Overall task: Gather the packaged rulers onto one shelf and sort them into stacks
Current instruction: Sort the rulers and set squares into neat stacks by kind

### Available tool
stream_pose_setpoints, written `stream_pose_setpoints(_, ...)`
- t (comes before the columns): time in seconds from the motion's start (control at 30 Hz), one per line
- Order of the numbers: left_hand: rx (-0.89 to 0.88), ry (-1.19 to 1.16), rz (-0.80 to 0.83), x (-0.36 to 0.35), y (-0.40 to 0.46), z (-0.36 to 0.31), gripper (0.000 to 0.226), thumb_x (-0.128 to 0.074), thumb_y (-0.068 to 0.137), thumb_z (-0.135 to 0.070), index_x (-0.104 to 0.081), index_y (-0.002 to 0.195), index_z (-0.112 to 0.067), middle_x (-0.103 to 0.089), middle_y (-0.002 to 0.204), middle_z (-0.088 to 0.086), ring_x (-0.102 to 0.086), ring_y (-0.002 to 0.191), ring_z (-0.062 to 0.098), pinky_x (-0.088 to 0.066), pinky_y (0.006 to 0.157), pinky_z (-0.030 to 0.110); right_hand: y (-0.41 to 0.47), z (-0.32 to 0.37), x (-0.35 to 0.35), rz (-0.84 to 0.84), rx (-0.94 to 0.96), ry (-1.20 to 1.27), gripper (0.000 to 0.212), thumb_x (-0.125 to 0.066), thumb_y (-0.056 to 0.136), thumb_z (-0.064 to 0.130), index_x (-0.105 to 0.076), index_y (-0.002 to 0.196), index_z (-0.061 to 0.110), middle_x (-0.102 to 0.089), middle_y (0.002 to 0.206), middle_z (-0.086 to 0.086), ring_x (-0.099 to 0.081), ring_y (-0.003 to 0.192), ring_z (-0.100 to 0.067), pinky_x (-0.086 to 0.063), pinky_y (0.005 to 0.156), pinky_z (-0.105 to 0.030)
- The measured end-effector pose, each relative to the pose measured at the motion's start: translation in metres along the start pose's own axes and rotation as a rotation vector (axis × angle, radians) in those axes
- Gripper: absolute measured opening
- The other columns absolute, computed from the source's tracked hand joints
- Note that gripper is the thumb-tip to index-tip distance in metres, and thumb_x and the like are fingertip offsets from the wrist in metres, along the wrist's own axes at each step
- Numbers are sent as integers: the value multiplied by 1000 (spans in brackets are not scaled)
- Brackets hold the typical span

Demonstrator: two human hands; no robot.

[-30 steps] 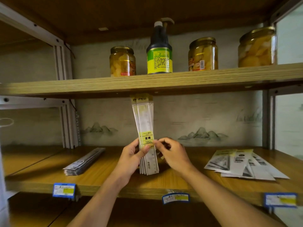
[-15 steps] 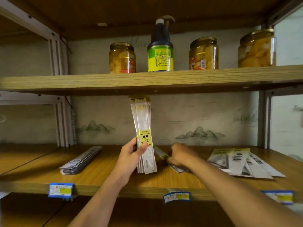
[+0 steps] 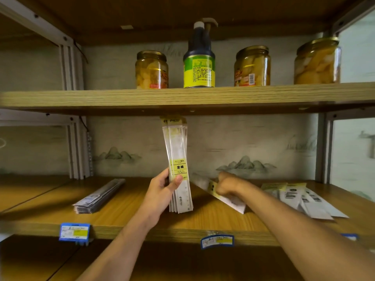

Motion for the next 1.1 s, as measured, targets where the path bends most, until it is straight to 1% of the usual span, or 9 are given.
stream_pose_setpoints(0.17, -6, -1, -3, 0, -2, -3, 33, -54, 96, -22, -56, 127, -32, -67, 117, -11, -61, 108, 7, -49, 81, 26, -5, -28, 5, -306, 112, 731, 22, -54, 96, 16, -64, 116, 16, -68, 110, -6, -65, 95, -27, -50, 80, -35)
stream_pose_setpoints(0.3, 2, 14, 5, 0, -3, -3, 30, -54, 96, -21, -57, 122, -36, -68, 117, -10, -62, 108, 8, -50, 84, 29, -25, -27, -2, -257, 208, 1056, 24, -54, 97, 16, -61, 120, 20, -70, 106, 2, -67, 95, -20, -54, 86, -39)
stream_pose_setpoints(0.4, -8, 25, 13, -2, -4, -5, 30, -54, 96, -21, -57, 122, -37, -68, 115, -13, -62, 107, 5, -49, 80, 26, -35, -17, -3, -241, 269, 1069, 22, -56, 96, 18, -62, 116, 25, -70, 107, 6, -67, 96, -13, -55, 86, -36)
stream_pose_setpoints(0.5, -17, 37, 13, -1, -5, -8, 30, -55, 95, -24, -56, 121, -38, -68, 114, -15, -61, 106, 3, -48, 78, 25, -42, -6, 0, -234, 311, 1061, 17, -58, 94, 20, -63, 105, 32, -69, 104, 10, -65, 95, -7, -55, 77, -29)
stream_pose_setpoints(0.67, -44, 50, 65, -1, -9, -10, 28, -56, 94, -27, -59, 118, -42, -69, 114, -20, -64, 104, 0, -51, 79, 26, -49, 16, -4, -210, 408, 969, 14, -62, 91, 23, -65, 101, 33, -70, 103, 9, -67, 93, -7, -57, 70, -25)
stream_pose_setpoints(0.8, -65, 82, 79, -2, -8, -10, 29, -59, 91, -32, -58, 115, -48, -67, 114, -26, -59, 109, -4, -48, 85, 29, -42, 29, -11, -297, 402, 810, 13, -68, 87, 31, -66, 100, 35, -71, 95, 13, -65, 91, -4, -57, 78, -30)
stream_pose_setpoints(0.9, -96, 124, 101, -3, -10, -12, 35, -61, 83, -38, -57, 117, -49, -66, 115, -26, -58, 111, -4, -47, 89, 28, -43, 33, -11, -343, 376, 689, 22, -68, 85, 39, -62, 104, 30, -68, 87, 12, -64, 82, 0, -50, 61, -15)
stream_pose_setpoints(0.97, -124, 141, 110, -4, -11, -14, 38, -62, 81, -37, -57, 117, -47, -67, 113, -26, -59, 108, -7, -50, 82, 21, -43, 34, -14, -341, 360, 673, 26, -68, 84, 42, -59, 106, 29, -67, 92, 12, -64, 85, 0, -48, 56, -12)
stream_pose_setpoints(1.1, -185, 174, 137, -6, -14, -17, 38, -61, 86, -28, -56, 122, -40, -67, 113, -25, -59, 107, -10, -51, 75, 8, -43, 31, -17, -337, 343, 674, 43, -66, 85, 46, -55, 123, 29, -66, 114, 10, -62, 106, -8, -55, 74, -21)
Point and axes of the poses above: each hand's wrist, its own y-axis towards the middle knuckle, its own x-axis out of the back of the hand, z = x × y, the point moved 3 cm from there along y, towards the middle knuckle
